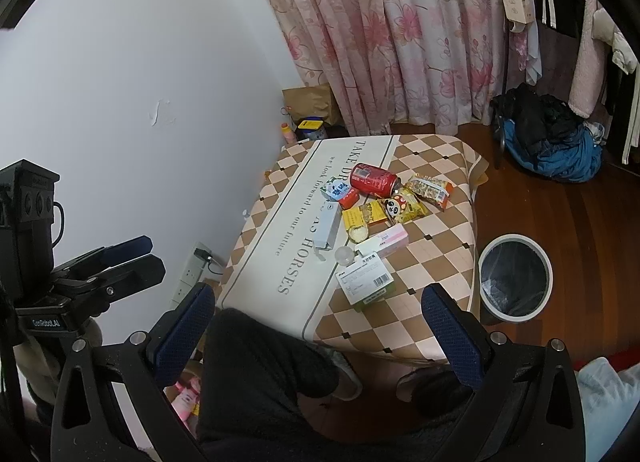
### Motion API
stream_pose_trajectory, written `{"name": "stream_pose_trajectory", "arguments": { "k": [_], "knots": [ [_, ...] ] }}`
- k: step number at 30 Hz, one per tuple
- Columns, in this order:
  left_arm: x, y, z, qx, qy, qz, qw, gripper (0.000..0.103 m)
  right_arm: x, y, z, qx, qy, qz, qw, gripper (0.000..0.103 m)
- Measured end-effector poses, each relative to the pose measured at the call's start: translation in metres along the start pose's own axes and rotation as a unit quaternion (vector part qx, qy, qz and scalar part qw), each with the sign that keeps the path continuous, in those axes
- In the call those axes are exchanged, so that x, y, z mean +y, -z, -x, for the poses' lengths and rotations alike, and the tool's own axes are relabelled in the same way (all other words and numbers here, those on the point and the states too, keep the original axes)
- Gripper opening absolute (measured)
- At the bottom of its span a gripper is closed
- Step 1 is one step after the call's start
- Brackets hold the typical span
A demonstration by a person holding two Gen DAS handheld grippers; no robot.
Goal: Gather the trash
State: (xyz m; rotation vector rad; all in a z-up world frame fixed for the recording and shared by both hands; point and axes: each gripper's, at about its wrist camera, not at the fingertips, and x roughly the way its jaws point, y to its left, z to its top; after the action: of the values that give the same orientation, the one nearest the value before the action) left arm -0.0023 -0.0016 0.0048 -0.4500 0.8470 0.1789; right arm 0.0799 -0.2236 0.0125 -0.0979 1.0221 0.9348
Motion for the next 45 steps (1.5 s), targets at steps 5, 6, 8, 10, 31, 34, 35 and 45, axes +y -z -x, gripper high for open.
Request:
{"name": "stream_pose_trajectory", "arguments": {
  "k": [5,6,8,10,31,34,35,45],
  "knots": [
    [0.000,-0.001,0.000,0.000,0.003,-0.004,1.0000,0.103,0.001,-0.001,0.000,0.000,-0.001,0.001,1.000,0.103],
    [0.000,-0.001,0.001,0.000,0.003,-0.004,1.0000,0.103,0.000,0.000,0.000,0.000,0.001,0.001,1.000,0.103],
    [0.000,0.000,0.000,-0.001,0.002,-0.004,1.0000,0.103,0.000,0.000,0.000,0.000,0.001,0.001,1.000,0.103],
    [0.000,-0.001,0.000,-0.001,0.002,-0.003,1.0000,0.103,0.000,0.000,0.001,0.000,0.001,0.002,1.000,0.103],
    [-0.001,-0.001,-0.001,-0.008,0.005,-0.009,0.9999,0.103,-0.006,-0.002,0.016,-0.018,0.016,-0.002,1.000,0.103],
    [-0.002,-0.002,0.000,-0.008,0.006,-0.010,0.9999,0.103,-0.005,-0.001,0.015,-0.019,0.016,-0.002,1.000,0.103],
    [-0.002,-0.002,0.000,-0.008,0.006,-0.011,0.9999,0.103,-0.005,0.000,0.015,-0.019,0.015,-0.002,1.000,0.103],
    [-0.006,-0.002,0.006,-0.016,0.008,-0.016,0.9997,0.103,-0.002,-0.001,0.016,-0.022,0.017,0.000,1.000,0.103]
  ]
}}
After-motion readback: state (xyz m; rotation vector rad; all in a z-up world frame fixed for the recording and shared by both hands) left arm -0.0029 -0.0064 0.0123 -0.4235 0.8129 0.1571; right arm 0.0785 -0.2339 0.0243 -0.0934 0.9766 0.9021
